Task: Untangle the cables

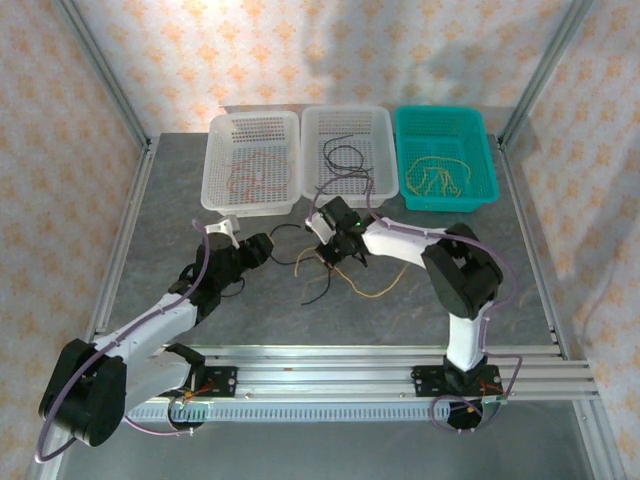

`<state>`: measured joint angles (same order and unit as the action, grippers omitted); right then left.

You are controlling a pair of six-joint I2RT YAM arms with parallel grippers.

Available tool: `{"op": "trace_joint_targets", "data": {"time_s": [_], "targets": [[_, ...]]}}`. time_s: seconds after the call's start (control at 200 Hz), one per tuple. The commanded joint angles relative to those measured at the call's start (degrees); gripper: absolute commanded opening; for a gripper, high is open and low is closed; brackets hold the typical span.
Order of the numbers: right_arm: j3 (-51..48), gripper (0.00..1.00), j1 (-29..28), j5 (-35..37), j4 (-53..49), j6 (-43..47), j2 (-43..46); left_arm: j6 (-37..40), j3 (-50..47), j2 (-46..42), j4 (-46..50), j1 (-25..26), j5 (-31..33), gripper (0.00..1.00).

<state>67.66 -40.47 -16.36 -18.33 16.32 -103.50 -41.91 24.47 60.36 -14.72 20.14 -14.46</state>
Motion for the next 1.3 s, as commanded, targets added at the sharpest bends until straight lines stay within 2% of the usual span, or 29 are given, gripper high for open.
{"op": "trace_joint_targets", "data": {"time_s": [0.0, 0.15, 0.26, 0.401, 0.606, 0.671, 0.776, 1.061, 1.297], "targets": [[-1.62, 0.00, -0.10, 6.19, 2.72, -2.48, 7.83, 2.67, 3.86, 0.35, -0.86, 0.60, -0.62, 0.53], [-5.00, 0.00, 0.71, 9.44, 4.63, -5.57, 15.62, 3.40, 6.37, 1.22, -0.57, 2.14, 0.11, 0.53], [-6.68, 0.00, 1.08, 19.08, 7.51, -14.93, 20.15, 4.10, 8.72, 2.90, -0.57, 3.85, 0.88, 0.53], [-7.29, 0.00, 1.36, 21.67, 8.60, -21.64, 24.17, 4.86, 11.48, 6.16, -1.07, 5.52, 1.09, 0.53], [-9.03, 0.00, 2.68, 23.23, 9.15, -16.71, 26.36, 4.82, 14.47, 10.67, -3.85, 7.97, 1.00, 0.53], [-7.55, 0.00, 4.82, 25.33, 7.32, -18.33, 25.87, 4.82, 15.73, 12.40, -4.80, 8.82, 0.94, 0.53], [-8.04, 0.00, 10.04, 21.36, 9.64, -19.19, 26.69, 4.75, 18.21, 15.60, -6.31, 10.25, 0.84, 0.53], [2.45, 0.00, 24.44, 19.85, 11.13, -19.49, 18.03, 5.33, 29.67, 27.20, -8.92, 12.53, -1.08, 0.52], [19.54, 0.00, 33.30, 14.69, 10.51, -18.53, 4.92, 7.01, 40.76, 35.45, -8.54, 13.16, -2.41, 0.53]]}}
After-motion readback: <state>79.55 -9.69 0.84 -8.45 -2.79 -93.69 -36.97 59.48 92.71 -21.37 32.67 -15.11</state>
